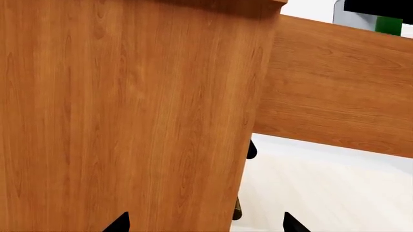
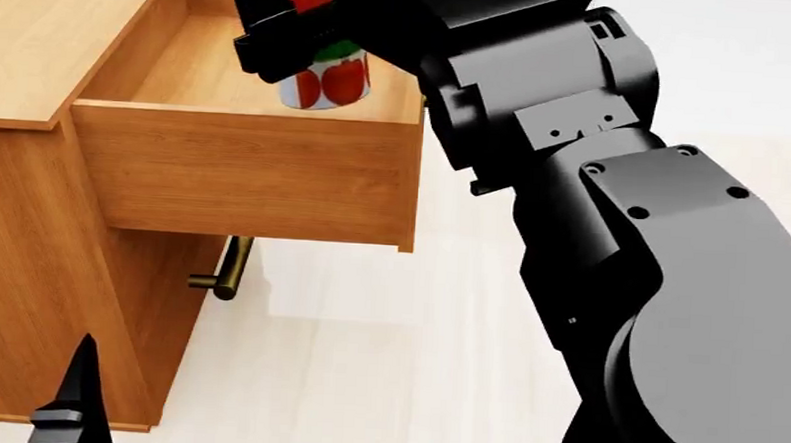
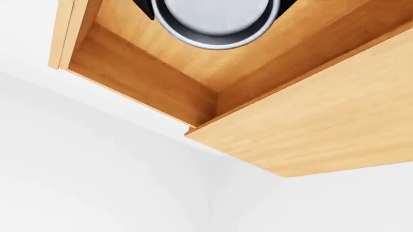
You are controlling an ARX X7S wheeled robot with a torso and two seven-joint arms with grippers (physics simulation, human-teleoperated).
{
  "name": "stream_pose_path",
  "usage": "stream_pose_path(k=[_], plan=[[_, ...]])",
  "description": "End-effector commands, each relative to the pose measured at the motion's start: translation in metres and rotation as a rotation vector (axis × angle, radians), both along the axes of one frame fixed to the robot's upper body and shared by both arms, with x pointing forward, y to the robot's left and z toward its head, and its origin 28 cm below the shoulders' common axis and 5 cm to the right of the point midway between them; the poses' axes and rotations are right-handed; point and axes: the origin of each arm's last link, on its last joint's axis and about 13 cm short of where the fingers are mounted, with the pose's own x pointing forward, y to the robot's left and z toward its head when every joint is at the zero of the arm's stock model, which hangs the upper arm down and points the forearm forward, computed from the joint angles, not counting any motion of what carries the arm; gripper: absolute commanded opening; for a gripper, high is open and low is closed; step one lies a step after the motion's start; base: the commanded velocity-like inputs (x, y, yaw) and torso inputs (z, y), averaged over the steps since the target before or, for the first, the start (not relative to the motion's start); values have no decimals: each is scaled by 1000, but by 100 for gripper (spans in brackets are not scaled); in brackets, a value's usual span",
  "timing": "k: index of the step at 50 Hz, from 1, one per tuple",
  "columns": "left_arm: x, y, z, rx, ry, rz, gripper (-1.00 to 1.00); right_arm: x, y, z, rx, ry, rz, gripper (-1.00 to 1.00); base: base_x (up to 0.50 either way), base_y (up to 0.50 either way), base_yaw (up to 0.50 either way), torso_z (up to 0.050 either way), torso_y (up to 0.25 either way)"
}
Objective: Put the ketchup in the top drawer of the cabinet.
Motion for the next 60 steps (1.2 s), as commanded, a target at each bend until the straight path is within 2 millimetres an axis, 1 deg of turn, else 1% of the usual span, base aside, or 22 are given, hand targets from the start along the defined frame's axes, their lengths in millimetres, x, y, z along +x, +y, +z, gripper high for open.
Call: stream_pose_path(k=[1,6,10,11,12,14,16,17,18,21,22,24,26,28,30,32,41,43,44,47,48,60], plan=[[0,0,-1,-1,2,-2,100,0,0,-1,-26,-5,11,-100,0,0,0,0,0],[1,0,-1,0,5,-1,100,1,0,-6,-21,-2,14,-100,0,0,0,0,0],[1,0,-1,0,5,-1,100,1,0,-4,-14,-1,17,-100,0,0,0,0,0],[2,0,-1,0,5,-1,100,2,0,-11,-11,-1,16,-100,0,0,0,0,0],[2,0,-1,0,6,0,100,1,0,-6,-12,-2,15,-100,0,0,0,0,0],[2,0,-1,0,5,0,100,1,0,-4,-8,-3,13,-100,0,0,0,0,0],[2,0,-1,0,7,-1,100,3,0,-13,-6,-3,13,-100,0,0,0,0,0],[2,0,-2,2,7,-2,100,1,0,-7,-8,-2,13,-100,0,0,0,0,0],[2,0,-2,2,8,-2,100,1,0,-6,-8,-1,13,-100,0,0,0,0,0],[2,0,-1,1,7,-1,100,3,0,-15,-6,1,13,-100,0,0,0,0,0],[2,0,-2,0,10,-1,100,1,0,-7,-3,2,14,-100,0,0,0,0,0],[2,0,-2,2,9,-1,100,1,0,-8,-2,5,13,-100,0,0,0,0,0],[2,0,-2,1,9,0,100,3,0,-16,0,7,13,-100,0,0,0,0,0],[2,0,-2,1,8,0,100,2,0,-10,1,8,14,-100,0,0,0,0,5],[2,0,-2,3,9,0,100,3,0,-17,1,8,12,-100,0,0,0,0,0],[1,0,-3,2,9,1,100,2,0,-10,5,8,11,-100,0,0,0,0,0],[1,1,-2,2,7,1,100,2,-1,-11,7,12,7,-100,0,0,0,0,0],[1,1,-2,2,7,2,100,3,-1,-17,9,14,7,-100,0,0,0,0,0],[1,1,-2,2,8,2,100,2,-1,-10,10,14,5,-100,0,0,0,0,0],[1,1,-2,3,7,3,100,2,-1,-11,8,15,1,-100,0,0,0,0,0],[1,1,-2,3,8,3,100,2,-1,-11,10,15,0,100,0,0,0,0,0],[0,1,-3,2,9,5,100,2,-1,-12,9,12,-16,100,0,0,0,0,0]])
